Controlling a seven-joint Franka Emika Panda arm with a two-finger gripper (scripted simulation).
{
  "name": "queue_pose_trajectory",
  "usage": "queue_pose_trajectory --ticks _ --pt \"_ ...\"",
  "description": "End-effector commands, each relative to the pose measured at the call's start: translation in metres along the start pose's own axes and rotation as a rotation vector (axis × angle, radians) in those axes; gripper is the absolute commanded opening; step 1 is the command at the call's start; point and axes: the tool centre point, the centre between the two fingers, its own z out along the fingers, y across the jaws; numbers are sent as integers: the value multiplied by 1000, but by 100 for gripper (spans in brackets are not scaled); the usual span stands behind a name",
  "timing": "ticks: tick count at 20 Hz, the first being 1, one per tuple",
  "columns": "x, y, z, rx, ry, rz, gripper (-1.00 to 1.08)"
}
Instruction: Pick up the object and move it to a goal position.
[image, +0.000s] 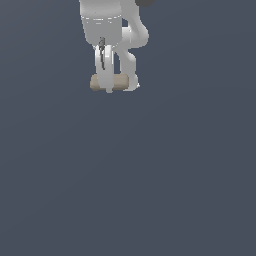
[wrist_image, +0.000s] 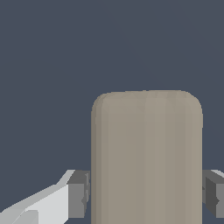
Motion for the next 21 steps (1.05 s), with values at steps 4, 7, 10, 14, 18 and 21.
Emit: queue_pose_trajectory --ticks 4,7,10,14,18,21 --pt "7 21 -53 -1 2 0 -100" --pt "10 29 -77 -1 2 0 -100" --pt "12 35 -95 -1 2 -1 -100" --pt "14 40 -112 0 2 -2 -100" --pt "15 42 -121 0 2 -3 -100" --pt "15 42 -122 0 2 -3 -100"
